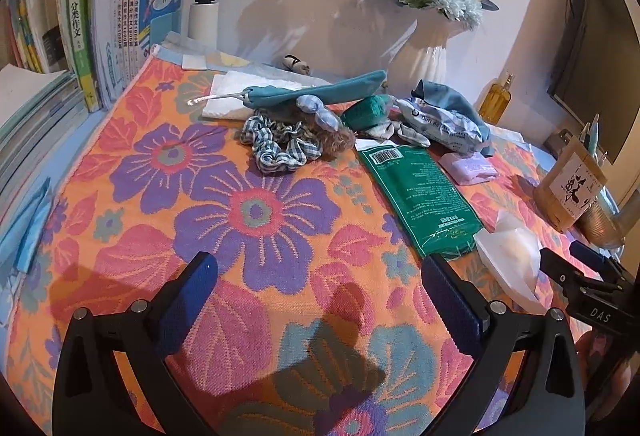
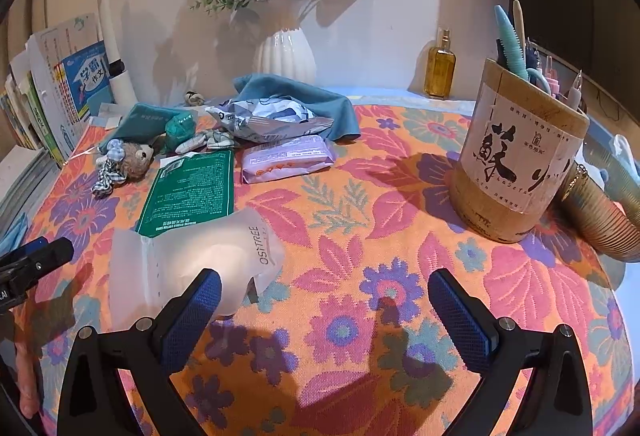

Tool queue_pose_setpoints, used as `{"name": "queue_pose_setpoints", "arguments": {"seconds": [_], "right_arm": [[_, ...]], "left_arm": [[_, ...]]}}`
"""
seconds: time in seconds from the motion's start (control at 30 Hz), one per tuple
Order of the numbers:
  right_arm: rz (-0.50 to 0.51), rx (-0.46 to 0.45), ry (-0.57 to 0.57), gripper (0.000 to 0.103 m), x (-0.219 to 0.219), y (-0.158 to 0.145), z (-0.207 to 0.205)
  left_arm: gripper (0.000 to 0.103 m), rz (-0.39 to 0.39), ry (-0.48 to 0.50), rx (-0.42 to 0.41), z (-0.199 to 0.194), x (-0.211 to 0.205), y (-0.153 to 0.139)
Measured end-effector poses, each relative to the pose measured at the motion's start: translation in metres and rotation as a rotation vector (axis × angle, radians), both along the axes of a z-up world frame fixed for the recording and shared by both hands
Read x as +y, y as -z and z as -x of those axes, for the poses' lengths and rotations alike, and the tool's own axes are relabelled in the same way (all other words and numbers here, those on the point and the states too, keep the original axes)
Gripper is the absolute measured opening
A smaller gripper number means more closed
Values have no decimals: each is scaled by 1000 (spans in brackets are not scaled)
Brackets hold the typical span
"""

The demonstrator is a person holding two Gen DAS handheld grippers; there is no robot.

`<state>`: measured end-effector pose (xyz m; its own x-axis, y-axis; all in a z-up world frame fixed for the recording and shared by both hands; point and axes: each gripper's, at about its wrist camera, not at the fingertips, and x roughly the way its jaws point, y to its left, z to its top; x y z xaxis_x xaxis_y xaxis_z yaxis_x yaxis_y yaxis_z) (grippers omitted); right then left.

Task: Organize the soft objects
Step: 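Move both grippers back to the table, right gripper toward the white bag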

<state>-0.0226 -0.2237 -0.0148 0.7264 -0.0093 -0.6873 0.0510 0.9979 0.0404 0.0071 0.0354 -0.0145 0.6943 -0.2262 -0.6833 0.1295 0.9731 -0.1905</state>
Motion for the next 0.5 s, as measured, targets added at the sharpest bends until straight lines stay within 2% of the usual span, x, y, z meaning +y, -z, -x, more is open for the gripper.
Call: {"name": "queue_pose_setpoints", "arguments": {"seconds": [0.3,0.5], "right_arm": [[13,-7,-13,103,3,0,6],[70,-38,-55,103,16,-3,15]], "left_arm": [[102,19,-38,-5,3,6,-1],[102,50,-46,10,1,11,0]]}}
